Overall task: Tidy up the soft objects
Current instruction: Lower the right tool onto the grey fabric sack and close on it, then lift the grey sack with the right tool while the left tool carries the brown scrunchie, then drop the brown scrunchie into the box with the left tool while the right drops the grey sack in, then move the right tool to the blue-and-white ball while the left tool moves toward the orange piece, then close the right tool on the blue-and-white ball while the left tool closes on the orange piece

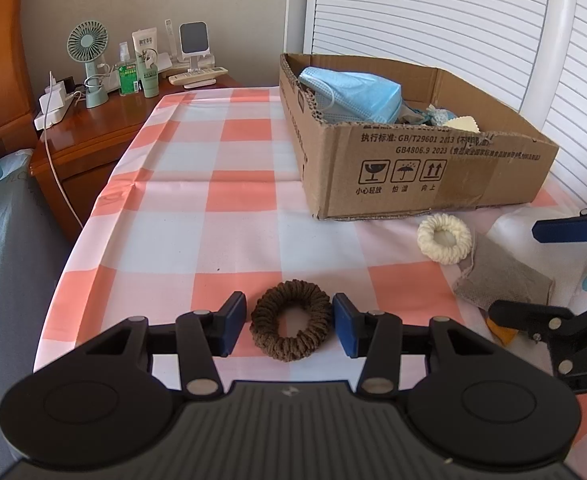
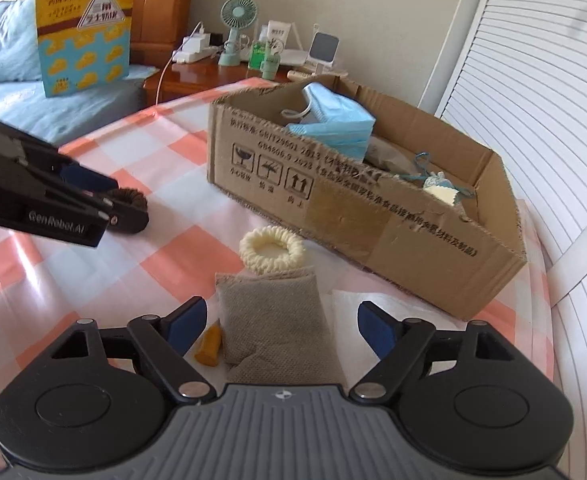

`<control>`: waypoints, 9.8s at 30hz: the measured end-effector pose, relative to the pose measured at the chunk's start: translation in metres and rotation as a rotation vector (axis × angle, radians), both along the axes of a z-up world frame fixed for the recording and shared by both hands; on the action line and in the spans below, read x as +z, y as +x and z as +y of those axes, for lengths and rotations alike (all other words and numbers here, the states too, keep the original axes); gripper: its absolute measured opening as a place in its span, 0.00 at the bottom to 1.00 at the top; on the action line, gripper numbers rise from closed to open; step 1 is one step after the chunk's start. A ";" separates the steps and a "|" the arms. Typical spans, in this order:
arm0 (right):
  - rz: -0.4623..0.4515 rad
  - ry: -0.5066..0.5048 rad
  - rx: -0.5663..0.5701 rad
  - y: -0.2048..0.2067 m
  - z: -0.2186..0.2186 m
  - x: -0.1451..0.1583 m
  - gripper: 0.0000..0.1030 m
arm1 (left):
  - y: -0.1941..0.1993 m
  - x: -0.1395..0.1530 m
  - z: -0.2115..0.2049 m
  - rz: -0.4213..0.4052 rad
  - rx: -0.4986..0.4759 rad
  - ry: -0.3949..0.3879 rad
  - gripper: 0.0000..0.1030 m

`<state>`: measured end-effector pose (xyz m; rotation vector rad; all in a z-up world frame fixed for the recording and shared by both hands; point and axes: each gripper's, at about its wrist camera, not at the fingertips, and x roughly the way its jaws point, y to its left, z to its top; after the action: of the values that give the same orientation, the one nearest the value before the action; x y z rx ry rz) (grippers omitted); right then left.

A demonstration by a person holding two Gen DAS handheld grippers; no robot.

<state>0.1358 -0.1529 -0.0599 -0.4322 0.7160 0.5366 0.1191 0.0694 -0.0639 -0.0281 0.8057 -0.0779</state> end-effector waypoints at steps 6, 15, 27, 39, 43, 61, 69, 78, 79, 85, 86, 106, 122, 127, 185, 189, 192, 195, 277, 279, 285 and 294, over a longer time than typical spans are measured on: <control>-0.023 -0.058 -0.027 0.006 -0.007 -0.004 0.83 | 0.000 0.000 0.000 0.000 0.000 0.001 0.45; 0.029 -0.019 0.040 0.005 0.003 -0.008 0.84 | 0.001 0.000 0.000 0.006 0.002 -0.001 0.45; 0.036 0.019 0.012 0.008 -0.011 0.003 0.75 | 0.001 0.000 -0.002 0.011 0.004 0.004 0.45; 0.111 0.049 0.042 0.011 -0.009 -0.011 0.52 | 0.001 0.000 -0.003 0.012 0.002 0.007 0.45; 0.095 0.043 0.027 0.006 -0.010 -0.005 0.42 | 0.001 0.000 -0.003 0.012 -0.002 0.008 0.45; 0.086 0.074 0.044 -0.024 -0.009 0.003 0.61 | -0.004 0.001 -0.002 0.009 -0.009 0.008 0.46; 0.113 0.081 0.029 -0.011 -0.005 -0.013 0.66 | -0.003 0.000 -0.006 0.009 -0.016 0.023 0.49; 0.085 0.071 0.009 -0.013 -0.007 -0.010 0.46 | -0.005 -0.001 -0.007 0.000 -0.021 0.029 0.42; 0.080 0.072 0.008 -0.014 -0.007 -0.009 0.45 | -0.006 0.000 -0.007 -0.001 -0.026 0.030 0.38; 0.065 0.076 0.006 -0.018 -0.010 -0.003 0.36 | -0.007 0.003 -0.008 0.002 -0.059 0.052 0.32; 0.063 0.076 0.004 -0.019 -0.010 -0.002 0.36 | -0.007 0.004 -0.009 0.001 -0.065 0.059 0.32; -0.024 0.111 0.012 -0.046 -0.022 0.038 0.33 | -0.030 0.050 -0.007 -0.029 -0.198 0.013 0.32; -0.160 0.109 -0.006 -0.010 -0.028 0.094 0.33 | -0.030 0.078 -0.004 -0.079 -0.258 0.015 0.32; -0.202 0.107 -0.003 0.024 -0.020 0.111 0.33 | -0.024 0.076 -0.002 -0.076 -0.254 0.013 0.32; 0.092 0.379 -0.382 0.001 -0.109 0.043 1.00 | 0.220 0.127 -0.083 -0.066 -0.200 0.168 0.91; 0.089 0.385 -0.380 -0.004 -0.107 0.047 1.00 | 0.204 0.134 -0.083 -0.059 -0.215 0.170 0.92; 0.074 0.383 -0.376 -0.010 -0.104 0.052 1.00 | 0.187 0.141 -0.084 -0.066 -0.233 0.196 0.93; 0.050 0.371 -0.383 -0.019 -0.102 0.059 1.00 | 0.166 0.147 -0.081 -0.084 -0.239 0.192 0.93; 0.012 0.098 -0.303 -0.024 -0.096 -0.024 1.00 | 0.017 0.002 -0.068 -0.011 -0.064 0.056 0.30; 0.008 0.076 -0.259 -0.022 -0.096 -0.023 1.00 | 0.018 0.002 -0.067 -0.008 -0.064 0.049 0.30; -0.022 0.004 -0.165 -0.017 -0.094 -0.015 0.82 | 0.018 0.001 -0.064 -0.004 -0.062 0.038 0.30; -0.037 0.011 -0.124 -0.011 -0.082 -0.014 0.55 | 0.018 0.001 -0.066 -0.002 -0.071 0.041 0.30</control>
<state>0.1248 -0.2354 -0.0738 -0.3840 0.6987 0.4150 0.1372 0.0037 -0.0626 0.0392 0.8066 -0.1283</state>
